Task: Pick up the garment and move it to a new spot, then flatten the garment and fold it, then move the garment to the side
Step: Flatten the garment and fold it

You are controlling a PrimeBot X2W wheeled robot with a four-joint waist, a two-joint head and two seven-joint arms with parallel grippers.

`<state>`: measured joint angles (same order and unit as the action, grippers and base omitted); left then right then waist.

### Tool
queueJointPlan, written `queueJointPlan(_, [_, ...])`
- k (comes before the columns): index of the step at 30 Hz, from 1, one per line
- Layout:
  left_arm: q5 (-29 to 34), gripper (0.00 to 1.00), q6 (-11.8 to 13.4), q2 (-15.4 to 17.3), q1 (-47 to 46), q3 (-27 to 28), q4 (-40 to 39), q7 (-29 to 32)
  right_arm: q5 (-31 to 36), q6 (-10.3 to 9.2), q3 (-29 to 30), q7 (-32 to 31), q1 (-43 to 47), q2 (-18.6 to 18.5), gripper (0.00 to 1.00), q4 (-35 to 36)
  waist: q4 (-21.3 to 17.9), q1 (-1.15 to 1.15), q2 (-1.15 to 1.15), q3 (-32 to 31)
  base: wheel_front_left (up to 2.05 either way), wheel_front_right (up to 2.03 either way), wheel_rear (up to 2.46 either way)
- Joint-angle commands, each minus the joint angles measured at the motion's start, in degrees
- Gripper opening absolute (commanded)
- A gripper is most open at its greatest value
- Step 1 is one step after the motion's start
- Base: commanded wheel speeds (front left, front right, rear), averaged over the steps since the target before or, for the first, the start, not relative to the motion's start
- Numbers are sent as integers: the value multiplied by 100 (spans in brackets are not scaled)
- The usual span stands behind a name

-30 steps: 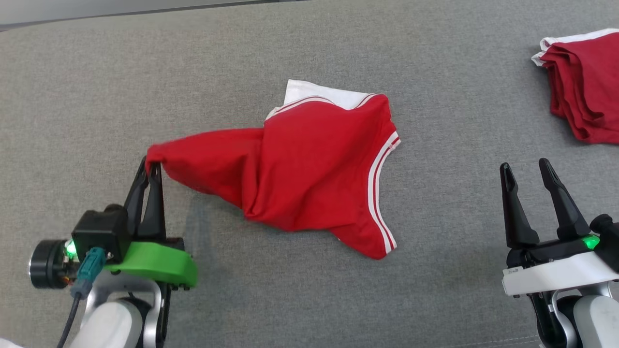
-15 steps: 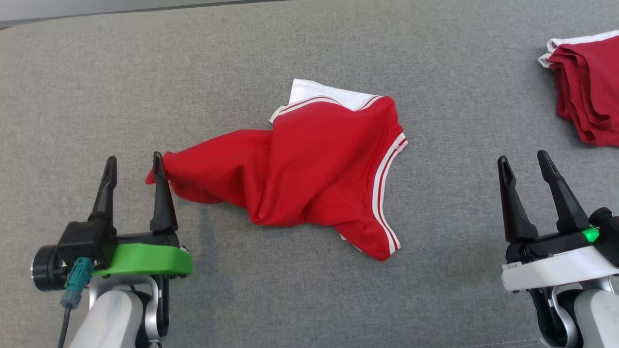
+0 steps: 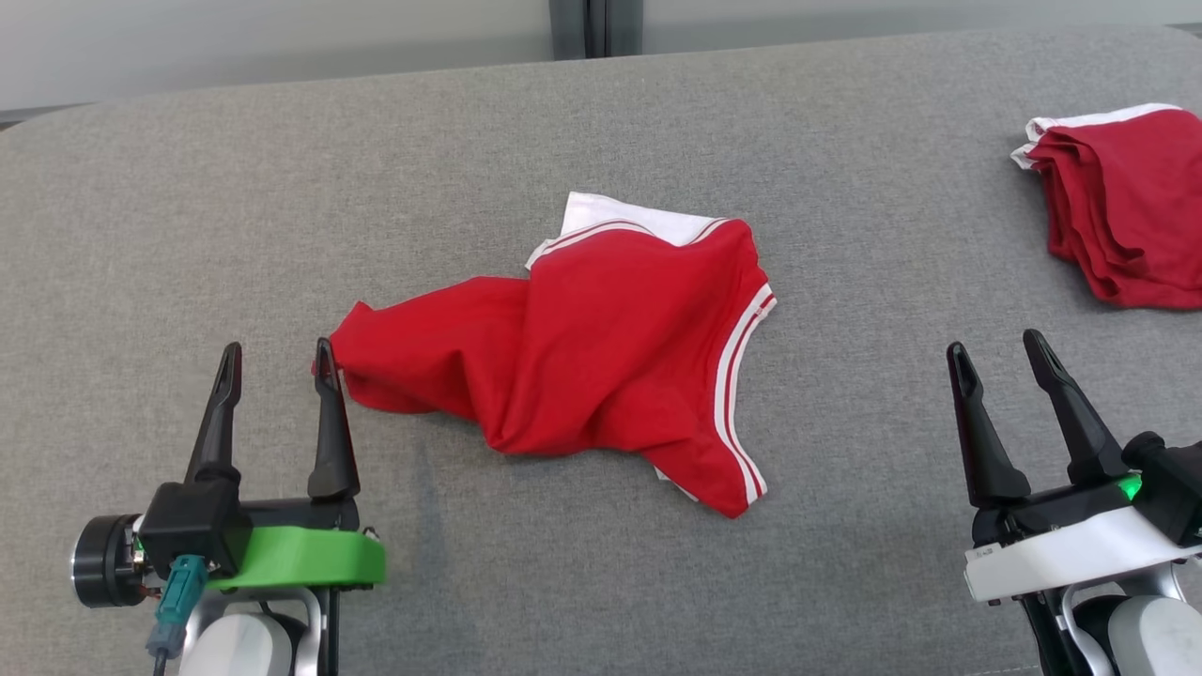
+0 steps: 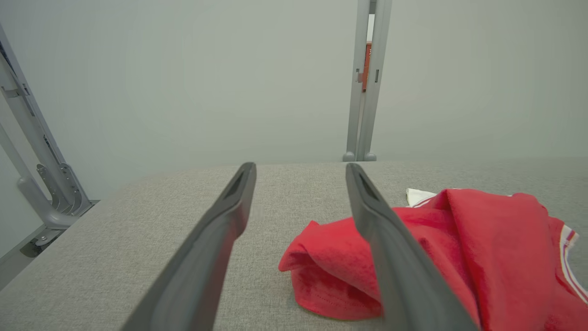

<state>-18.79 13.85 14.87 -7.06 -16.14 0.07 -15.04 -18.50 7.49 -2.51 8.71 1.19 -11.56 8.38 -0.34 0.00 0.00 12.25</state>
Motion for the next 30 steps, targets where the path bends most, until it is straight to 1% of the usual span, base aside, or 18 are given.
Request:
queueJointPlan(1, [44, 100, -29, -30, 75, 23, 11, -17, 28, 0, 21, -8, 88, 2, 100, 36, 9, 0, 0, -19, 0, 0, 0])
queueJointPlan(10, [112, 100, -146, -106, 91, 64, 65, -17, 4, 0, 52, -45, 84, 11, 100, 83, 25, 0, 0, -12, 0, 0, 0])
queueJointPlan(16, [156, 100, -169, -121, 91, 100, 94, -18, -15, 0, 60, -37, 58, 20, 100, 91, 16, 0, 0, 22, 0, 0, 0])
queueJointPlan(18, [109, 100, -203, -114, 90, 53, 200, 67, -26, 0, 58, -26, 36, 14, 100, 97, 14, 0, 0, 47, 0, 0, 0])
queueJointPlan(20, [-29, 100, -322, -142, 52, -45, 427, 365, -37, 0, 55, -17, 6, 11, 100, 114, 17, 0, 0, 111, 0, 0, 0])
queueJointPlan(24, [-215, 100, -573, -152, -270, -141, 1023, 707, -71, 0, -10, -5, -92, -20, 100, 128, -19, 0, 0, 300, 0, 0, 0])
queueJointPlan(30, [-496, 100, -919, -260, -945, -105, 2098, 710, -111, 0, -76, 29, -255, -87, 100, 75, -98, 0, 0, 602, 0, 0, 0])
